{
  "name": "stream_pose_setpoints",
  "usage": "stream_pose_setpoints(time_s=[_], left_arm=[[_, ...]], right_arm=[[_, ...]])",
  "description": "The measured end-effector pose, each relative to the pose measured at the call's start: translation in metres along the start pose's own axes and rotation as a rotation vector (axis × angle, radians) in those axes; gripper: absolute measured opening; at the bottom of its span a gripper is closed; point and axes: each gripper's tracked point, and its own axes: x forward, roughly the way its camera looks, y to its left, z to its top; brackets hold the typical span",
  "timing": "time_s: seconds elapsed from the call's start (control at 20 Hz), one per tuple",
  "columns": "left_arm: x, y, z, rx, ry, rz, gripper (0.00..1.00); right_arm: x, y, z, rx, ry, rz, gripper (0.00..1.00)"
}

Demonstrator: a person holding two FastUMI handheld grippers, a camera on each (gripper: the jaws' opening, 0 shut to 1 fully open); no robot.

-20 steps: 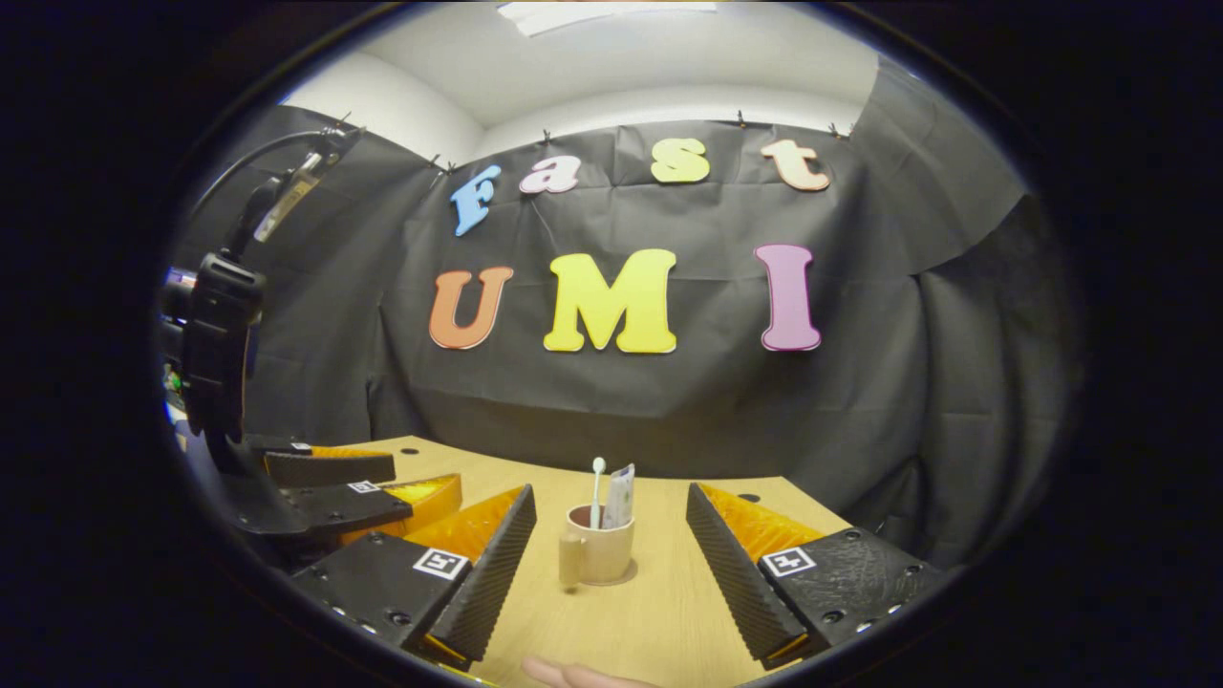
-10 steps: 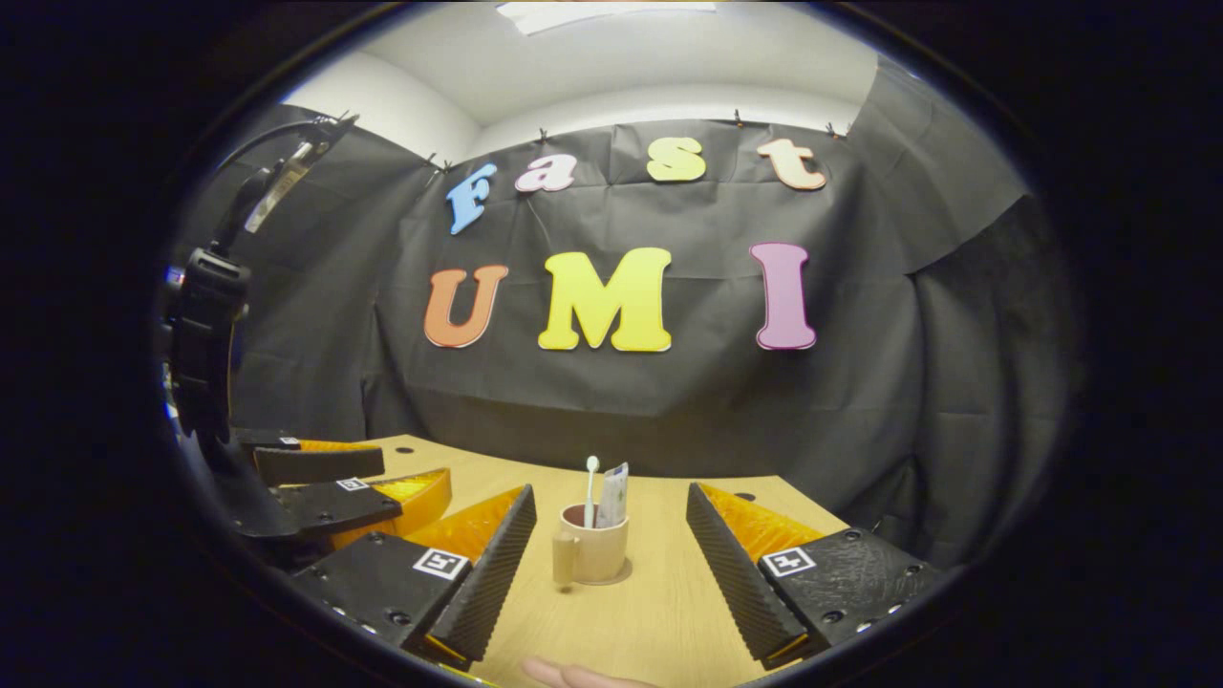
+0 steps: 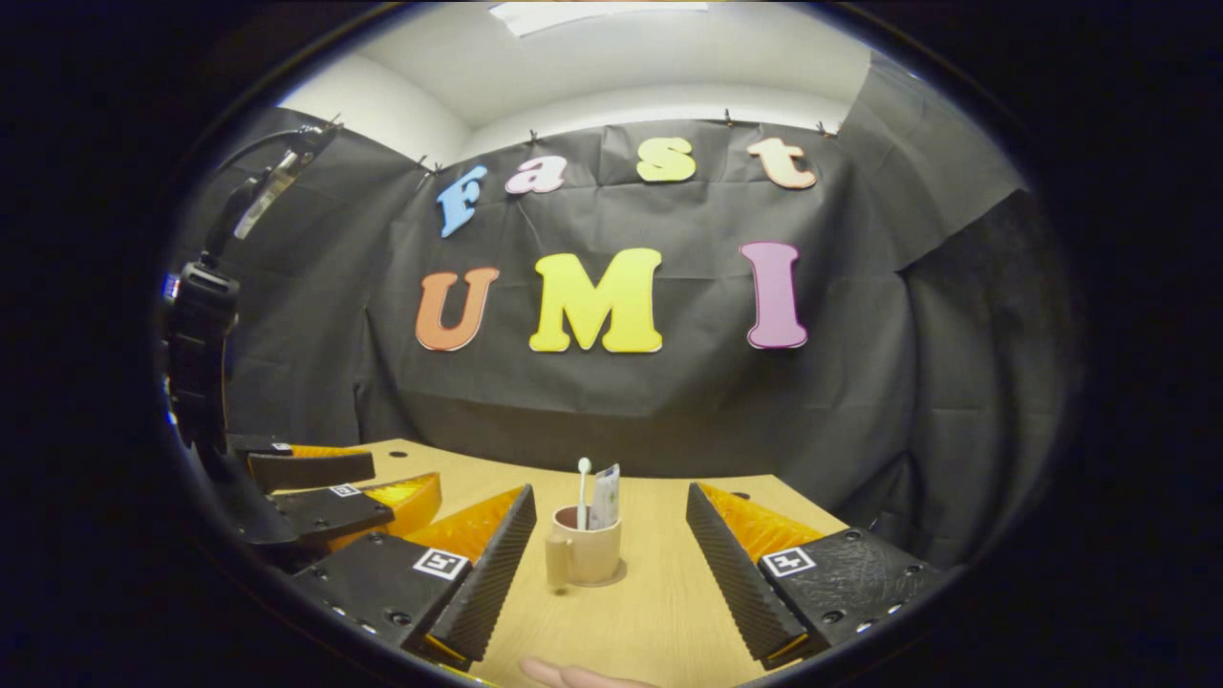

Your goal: Put the toothbrush and toothpaste on the desktop into the cup, then pick up the cup and place it on the coaster on the desktop.

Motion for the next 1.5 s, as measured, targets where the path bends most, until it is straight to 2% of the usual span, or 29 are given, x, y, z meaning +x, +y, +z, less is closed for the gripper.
stream_pose_setpoints(time_s=[0.6,0.65,1.0,1.3,1.5], left_arm=[[0.0,0.002,0.005,-0.004,-0.01,0.004,0.9],[-0.001,0.003,0.005,-0.002,-0.012,0.006,0.9],[-0.001,-0.001,0.005,0.007,-0.021,0.001,0.9],[-0.007,-0.009,0.011,0.006,-0.016,0.003,0.9],[-0.007,-0.004,0.011,0.035,-0.019,0.038,0.9]], right_arm=[[-0.003,0.002,0.003,0.006,0.001,0.006,0.95],[-0.003,0.004,0.003,0.006,0.0,0.01,0.93],[-0.001,0.005,-0.001,0.006,0.01,0.015,0.97],[0.0,0.002,-0.005,0.005,0.015,0.015,0.95],[0.002,-0.009,-0.009,0.006,0.021,0.006,0.94]])
